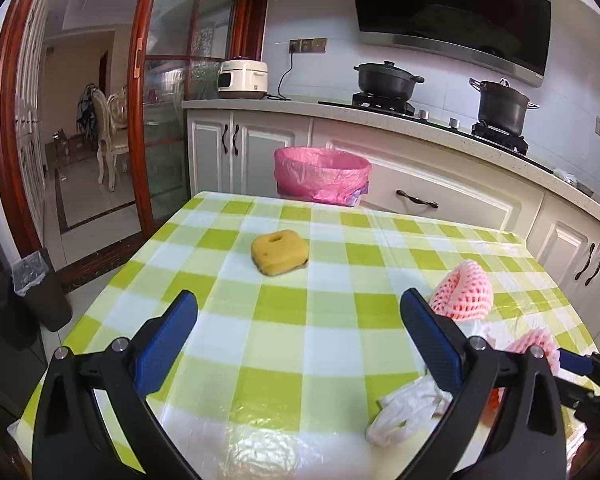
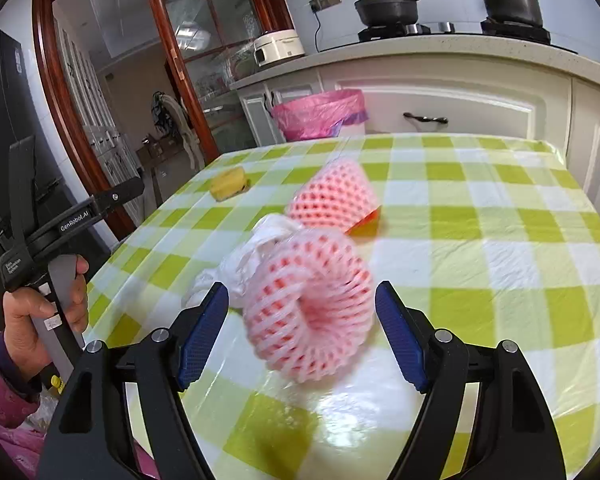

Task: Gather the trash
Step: 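Grasp the pink foam fruit net with the right tool while the left tool approaches the yellow sponge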

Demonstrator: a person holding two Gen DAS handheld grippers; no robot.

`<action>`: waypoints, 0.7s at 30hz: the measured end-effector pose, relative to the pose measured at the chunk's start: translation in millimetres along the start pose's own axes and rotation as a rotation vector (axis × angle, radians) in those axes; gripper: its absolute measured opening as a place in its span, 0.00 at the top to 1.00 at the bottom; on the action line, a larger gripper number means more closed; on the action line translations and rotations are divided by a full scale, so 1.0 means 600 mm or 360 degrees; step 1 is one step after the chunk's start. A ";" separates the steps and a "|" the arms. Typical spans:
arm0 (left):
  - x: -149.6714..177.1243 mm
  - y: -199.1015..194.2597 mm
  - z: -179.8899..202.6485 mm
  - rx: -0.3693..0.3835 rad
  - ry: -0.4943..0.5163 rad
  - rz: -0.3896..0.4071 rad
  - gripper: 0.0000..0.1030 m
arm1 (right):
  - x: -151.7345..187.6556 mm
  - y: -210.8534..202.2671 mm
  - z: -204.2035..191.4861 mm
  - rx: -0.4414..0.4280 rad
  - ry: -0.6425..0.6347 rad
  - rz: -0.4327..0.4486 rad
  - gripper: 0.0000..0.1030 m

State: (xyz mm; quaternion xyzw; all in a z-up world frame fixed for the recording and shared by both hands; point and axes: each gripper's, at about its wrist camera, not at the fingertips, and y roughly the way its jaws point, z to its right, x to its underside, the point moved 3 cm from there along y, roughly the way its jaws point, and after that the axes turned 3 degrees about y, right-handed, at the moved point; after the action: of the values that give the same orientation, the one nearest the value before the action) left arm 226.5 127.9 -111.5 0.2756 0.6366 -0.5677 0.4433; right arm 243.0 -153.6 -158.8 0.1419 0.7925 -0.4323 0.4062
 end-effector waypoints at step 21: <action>-0.044 0.181 -0.079 -0.0093 -0.0133 -0.0125 0.05 | -0.050 0.002 0.014 0.0175 -0.0057 0.0123 0.75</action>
State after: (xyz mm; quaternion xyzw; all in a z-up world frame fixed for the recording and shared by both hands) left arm 319.3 199.9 -141.9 0.2133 0.6443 -0.5768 0.4547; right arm 266.9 -156.1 -139.2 0.1866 0.7541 -0.4615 0.4283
